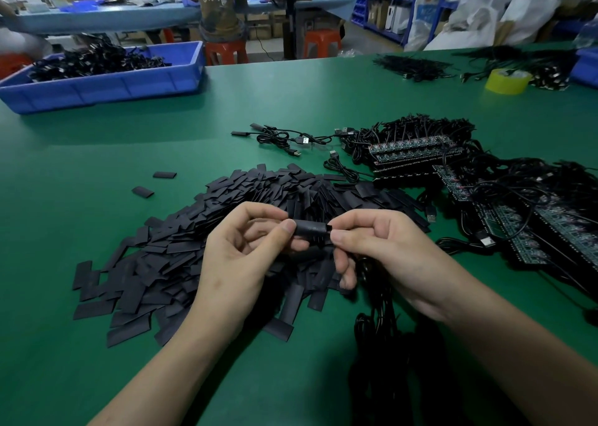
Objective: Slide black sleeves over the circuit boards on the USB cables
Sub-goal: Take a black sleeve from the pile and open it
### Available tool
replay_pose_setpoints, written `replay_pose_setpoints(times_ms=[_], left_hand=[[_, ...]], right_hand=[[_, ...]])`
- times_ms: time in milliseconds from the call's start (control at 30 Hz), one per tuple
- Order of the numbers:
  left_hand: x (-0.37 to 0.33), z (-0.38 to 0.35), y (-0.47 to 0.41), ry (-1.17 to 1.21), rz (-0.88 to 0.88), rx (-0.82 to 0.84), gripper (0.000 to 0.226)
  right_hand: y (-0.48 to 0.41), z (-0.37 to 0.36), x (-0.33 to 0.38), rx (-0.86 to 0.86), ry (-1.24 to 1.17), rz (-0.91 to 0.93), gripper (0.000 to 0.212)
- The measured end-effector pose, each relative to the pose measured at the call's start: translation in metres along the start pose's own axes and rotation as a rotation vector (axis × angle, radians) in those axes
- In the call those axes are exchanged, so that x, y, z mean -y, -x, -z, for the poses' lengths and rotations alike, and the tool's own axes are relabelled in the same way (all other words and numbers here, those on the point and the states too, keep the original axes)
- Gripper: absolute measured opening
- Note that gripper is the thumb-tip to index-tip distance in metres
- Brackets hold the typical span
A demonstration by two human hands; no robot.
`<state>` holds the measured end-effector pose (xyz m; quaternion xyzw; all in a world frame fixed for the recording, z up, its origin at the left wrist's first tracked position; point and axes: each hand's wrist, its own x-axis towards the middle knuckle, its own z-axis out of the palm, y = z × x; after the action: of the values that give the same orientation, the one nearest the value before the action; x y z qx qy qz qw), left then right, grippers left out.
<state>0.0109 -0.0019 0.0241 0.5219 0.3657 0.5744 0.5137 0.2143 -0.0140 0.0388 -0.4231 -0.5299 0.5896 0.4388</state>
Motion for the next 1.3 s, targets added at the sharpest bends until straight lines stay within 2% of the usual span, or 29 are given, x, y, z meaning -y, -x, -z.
replay_pose_setpoints(times_ms=[133,267,367,600,933,1100,1300], left_hand=[[-0.001,0.004,0.000,-0.235,-0.137,0.050,0.018],[-0.003,0.009,-0.001,-0.639,-0.418,0.142,0.027],[-0.002,0.010,-0.002,-0.687,-0.472,0.132,0.026],[0.001,0.013,-0.006,-0.564,-0.332,0.196,0.021],[0.005,0.013,-0.004,-0.359,-0.093,0.353,0.019],[0.004,0.009,-0.002,-0.331,-0.064,0.399,0.018],[0.003,0.009,-0.001,-0.267,-0.026,0.377,0.016]], right_hand=[[0.001,-0.002,-0.001,0.004,0.040,0.035,0.009],[0.000,-0.001,-0.002,-0.004,0.045,0.041,0.010],[0.001,-0.002,-0.001,0.028,0.078,0.039,0.012],[0.003,0.005,0.005,-0.030,0.366,0.183,0.013],[0.002,0.021,0.019,0.123,0.384,0.089,0.006],[0.004,0.026,0.023,0.212,0.376,0.022,0.007],[0.003,0.018,0.016,0.084,0.785,0.338,0.013]])
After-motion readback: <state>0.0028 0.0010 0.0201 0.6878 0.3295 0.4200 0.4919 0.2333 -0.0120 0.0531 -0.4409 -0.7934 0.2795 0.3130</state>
